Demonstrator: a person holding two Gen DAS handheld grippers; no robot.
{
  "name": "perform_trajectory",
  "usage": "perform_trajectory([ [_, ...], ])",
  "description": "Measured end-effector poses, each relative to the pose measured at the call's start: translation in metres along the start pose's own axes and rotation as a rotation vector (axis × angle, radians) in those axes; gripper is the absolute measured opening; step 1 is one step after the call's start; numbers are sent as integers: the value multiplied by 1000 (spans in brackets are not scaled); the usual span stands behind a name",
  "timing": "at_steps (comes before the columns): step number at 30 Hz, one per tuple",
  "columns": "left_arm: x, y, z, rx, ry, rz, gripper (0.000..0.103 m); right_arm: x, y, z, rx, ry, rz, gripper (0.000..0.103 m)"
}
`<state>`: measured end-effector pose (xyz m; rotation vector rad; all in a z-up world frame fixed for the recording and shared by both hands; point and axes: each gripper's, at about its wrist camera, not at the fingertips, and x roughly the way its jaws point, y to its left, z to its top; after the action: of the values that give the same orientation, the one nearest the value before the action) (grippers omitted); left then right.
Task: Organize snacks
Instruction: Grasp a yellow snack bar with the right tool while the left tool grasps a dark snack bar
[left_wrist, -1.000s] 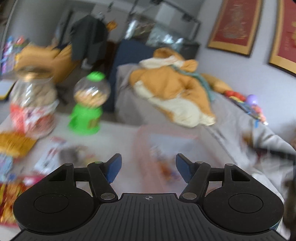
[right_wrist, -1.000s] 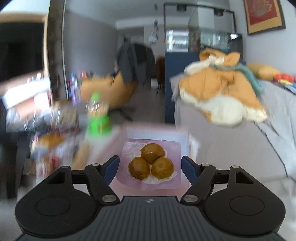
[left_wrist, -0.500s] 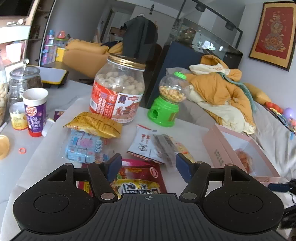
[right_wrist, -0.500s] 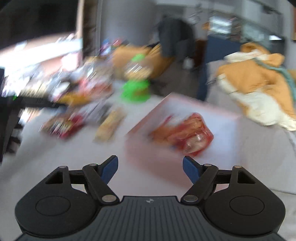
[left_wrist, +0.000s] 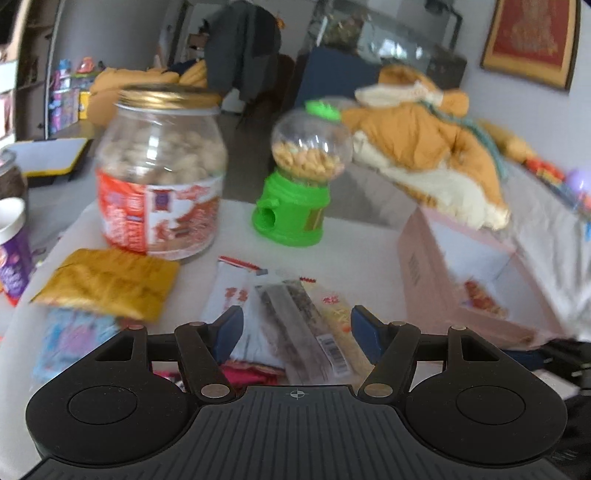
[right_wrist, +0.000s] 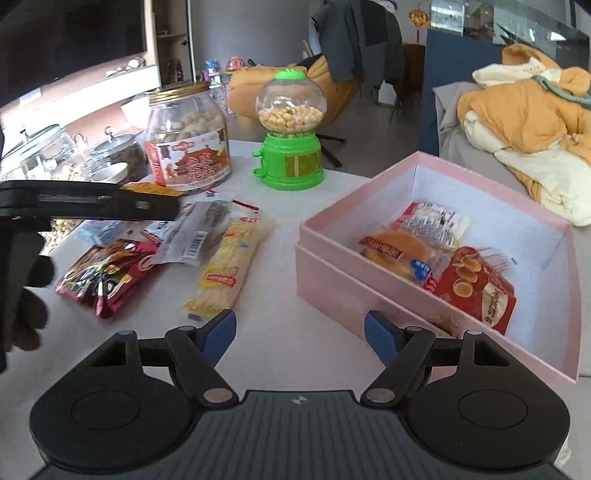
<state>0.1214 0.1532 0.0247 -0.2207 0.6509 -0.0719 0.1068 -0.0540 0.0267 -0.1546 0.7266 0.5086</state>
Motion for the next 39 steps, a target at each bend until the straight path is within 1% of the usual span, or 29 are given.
perform_trajectory([
  [1, 7, 0, -1, 15, 17, 13, 62, 1, 0, 0, 4, 3, -2, 77],
  [3, 10, -1, -6, 63, -3, 32, 55, -2, 0, -1, 3, -4, -15, 77],
  [5, 3, 3, -9, 68, 8, 21, 44, -8, 3, 1, -2, -18, -13, 77],
  [6, -3, 7, -10, 57, 20, 2, 44, -9, 5, 3, -2, -22, -1, 77],
  [7, -10, 11, -13, 50, 31, -27, 37, -10, 7, 6, -2, -24, 15, 77],
  [8, -18, 15, -18, 50, 39, -39, 16, -9, 10, 10, -4, -23, 32, 77],
  [9, -26, 18, -24, 53, 48, -47, 15, -6, 14, 13, -5, -22, 42, 77],
  [11, -44, 24, -39, 53, 67, -54, 15, 1, 20, 22, -4, -20, 57, 77],
  [12, -52, 25, -45, 51, 67, -72, 15, 7, 23, 26, 2, -19, 64, 77],
  [13, -60, 26, -51, 47, 74, -87, 15, 12, 25, 30, 12, -15, 72, 73],
  [14, -66, 25, -56, 45, 80, -99, 15, 20, 27, 34, 28, -3, 86, 65],
  [16, -75, 22, -58, 38, 67, -119, 16, 37, 32, 43, 48, 37, 119, 56],
  [18, -82, 20, -56, 34, 27, -124, 17, 54, 39, 47, 48, 70, 109, 48],
  [19, -83, 18, -51, 34, 4, -114, 17, 61, 42, 48, 47, 95, 96, 36],
  [20, -83, 16, -47, 35, -11, -98, 18, 67, 44, 46, 48, 126, 94, 31],
  [21, -81, 15, -42, 36, -21, -83, 19, 65, 44, 44, 56, 133, 88, 30],
  [23, -74, 11, -36, 40, -30, -67, 21, 54, 44, 36, 41, 148, 82, 30],
  [25, -61, 2, -32, 55, -24, -44, 21, 34, 43, 20, -3, 149, 71, 29],
  [28, -38, -13, -28, 81, 4, 37, 22, 3, 37, -10, -51, 142, 45, 29],
  [30, -25, -25, -27, 110, 23, 46, 22, -16, 29, -28, -52, 134, 30, 29],
  [33, -11, -41, -31, 166, 84, 32, 28, -36, 13, -45, -15, 124, 10, 30],
  [34, -10, -47, -34, 191, 74, 27, 34, -39, 10, -49, -8, 117, 7, 33],
  [35, -8, -51, -35, 211, 78, 30, 39, -42, 8, -54, -5, 103, 2, 38],
  [36, -6, -55, -35, 223, 84, 36, 41, -44, 6, -58, -8, 89, -6, 43],
  [37, -4, -57, -35, 227, 92, 39, 45, -46, 5, -62, -11, 77, -16, 51],
  [38, -3, -59, -35, 230, 100, 39, 50, -48, 6, -66, -14, 63, -27, 55],
  [39, -2, -60, -34, 236, 114, 37, 50, -49, 6, -68, -14, 50, -34, 56],
])
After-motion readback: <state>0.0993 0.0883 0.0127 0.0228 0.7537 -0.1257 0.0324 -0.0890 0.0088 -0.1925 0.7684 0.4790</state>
